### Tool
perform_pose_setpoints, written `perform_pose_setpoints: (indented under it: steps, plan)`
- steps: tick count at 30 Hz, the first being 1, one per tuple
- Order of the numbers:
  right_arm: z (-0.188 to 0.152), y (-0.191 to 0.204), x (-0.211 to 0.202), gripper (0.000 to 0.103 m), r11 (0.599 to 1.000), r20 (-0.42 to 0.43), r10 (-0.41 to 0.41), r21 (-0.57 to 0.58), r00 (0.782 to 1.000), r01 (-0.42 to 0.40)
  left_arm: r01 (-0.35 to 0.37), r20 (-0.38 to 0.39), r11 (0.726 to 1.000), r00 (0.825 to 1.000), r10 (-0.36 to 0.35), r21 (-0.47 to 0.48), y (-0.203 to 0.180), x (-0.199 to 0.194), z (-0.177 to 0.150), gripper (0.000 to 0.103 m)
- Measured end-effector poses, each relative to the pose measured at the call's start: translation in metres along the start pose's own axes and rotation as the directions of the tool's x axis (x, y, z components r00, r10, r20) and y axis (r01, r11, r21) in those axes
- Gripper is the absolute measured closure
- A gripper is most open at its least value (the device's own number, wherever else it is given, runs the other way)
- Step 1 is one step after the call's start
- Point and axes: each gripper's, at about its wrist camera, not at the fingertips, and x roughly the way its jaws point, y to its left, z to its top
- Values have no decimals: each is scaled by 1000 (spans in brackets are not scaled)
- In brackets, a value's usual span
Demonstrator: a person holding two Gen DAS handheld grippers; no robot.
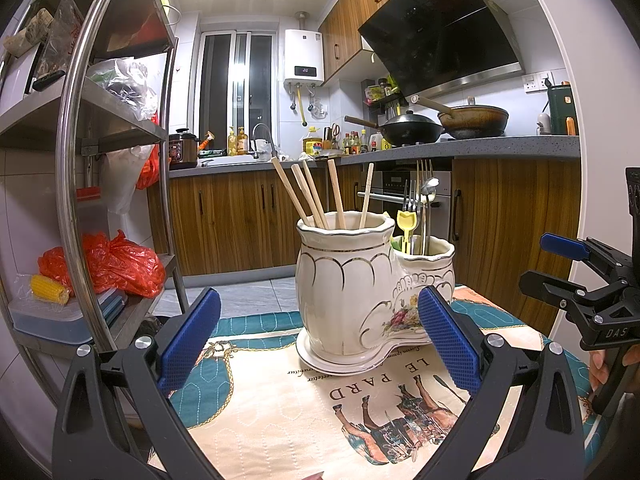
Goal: Organize utensils
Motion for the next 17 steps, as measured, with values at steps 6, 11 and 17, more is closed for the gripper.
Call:
perform_pose_setpoints:
  steps: [6,11,17]
  plan:
    - [0,0,0,6,1000,1,0,-1,1000,0,0,-1,1000,1000,0,0,0,0,0,6]
    - [0,0,0,6,1000,0,0,0,1000,0,-2,-7,1000,1000,2,-2,0,0,-1,6]
    - [0,0,0,6,1000,-1,1,0,1000,-1,-5,-20,1000,1000,5,-7,1,4,-4,6]
